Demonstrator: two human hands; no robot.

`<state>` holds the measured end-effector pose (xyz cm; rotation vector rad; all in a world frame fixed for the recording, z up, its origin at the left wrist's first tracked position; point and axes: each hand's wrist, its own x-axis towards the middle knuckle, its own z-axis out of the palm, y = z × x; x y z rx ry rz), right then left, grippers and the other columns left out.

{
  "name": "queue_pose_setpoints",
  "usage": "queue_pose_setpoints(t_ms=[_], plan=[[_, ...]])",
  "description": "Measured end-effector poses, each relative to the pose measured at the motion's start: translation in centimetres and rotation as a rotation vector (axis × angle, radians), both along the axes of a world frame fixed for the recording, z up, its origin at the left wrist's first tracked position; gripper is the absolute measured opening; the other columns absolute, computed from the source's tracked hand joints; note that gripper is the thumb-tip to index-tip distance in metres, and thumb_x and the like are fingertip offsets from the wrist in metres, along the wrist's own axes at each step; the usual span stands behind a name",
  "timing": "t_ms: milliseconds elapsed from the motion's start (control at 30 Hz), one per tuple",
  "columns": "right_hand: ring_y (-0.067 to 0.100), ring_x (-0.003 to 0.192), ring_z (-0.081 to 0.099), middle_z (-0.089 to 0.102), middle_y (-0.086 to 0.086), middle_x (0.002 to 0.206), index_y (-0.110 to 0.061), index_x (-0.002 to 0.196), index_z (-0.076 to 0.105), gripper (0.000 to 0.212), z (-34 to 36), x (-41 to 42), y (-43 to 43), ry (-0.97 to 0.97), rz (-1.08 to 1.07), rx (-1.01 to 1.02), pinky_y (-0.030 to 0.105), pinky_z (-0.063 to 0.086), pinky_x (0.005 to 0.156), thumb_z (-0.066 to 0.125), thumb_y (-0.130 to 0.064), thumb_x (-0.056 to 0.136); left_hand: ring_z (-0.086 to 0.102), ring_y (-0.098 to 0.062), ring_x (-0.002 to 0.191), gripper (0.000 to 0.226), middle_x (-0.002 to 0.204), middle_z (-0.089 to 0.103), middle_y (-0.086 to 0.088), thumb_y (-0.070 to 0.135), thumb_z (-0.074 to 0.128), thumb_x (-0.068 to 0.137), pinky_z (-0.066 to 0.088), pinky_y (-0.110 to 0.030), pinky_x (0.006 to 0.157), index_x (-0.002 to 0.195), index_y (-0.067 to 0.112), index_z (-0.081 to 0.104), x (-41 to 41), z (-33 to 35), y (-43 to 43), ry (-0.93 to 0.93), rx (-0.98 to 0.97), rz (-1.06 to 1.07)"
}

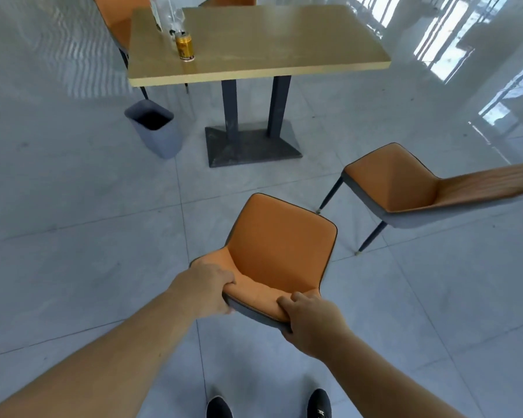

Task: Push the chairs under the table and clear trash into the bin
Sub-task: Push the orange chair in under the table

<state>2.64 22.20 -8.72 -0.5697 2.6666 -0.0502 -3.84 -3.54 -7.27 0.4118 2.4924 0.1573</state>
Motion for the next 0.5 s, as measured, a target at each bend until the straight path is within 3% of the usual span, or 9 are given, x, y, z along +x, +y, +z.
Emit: queue_pose_setpoints(t_ms=[200,500], plan=[[0.021,0.091,0.062,0.064,-0.003,0.111,-0.034,0.127,0.054,0.038,0.1,-4.1,2.6,0.022,0.037,-0.019,0.029,0.035,0.064,0.05,-0.057,0.097,0.053,-0.013,0.092,0.045,0.11,0.066,0.012,0.061,0.077,0.077,0.048,-0.027,0.079,0.113,0.036,0.067,-1.3,-0.2,2.2,0.066,0.047,0.1],[0.027,0.104,0.062,0.063,0.002,0.118,-0.029,0.126,0.056,0.038,0.8,-14.4,6.8,0.012,0.119,-0.013,0.034,0.042,0.07,0.058,-0.053,0.096,0.051,-0.01,0.088,0.043,0.098,0.056,0.016,0.069,0.075,0.073,0.048,-0.024,0.078,0.098,0.043,0.052,-5.8,0.2,6.8,0.113,0.072,0.287]])
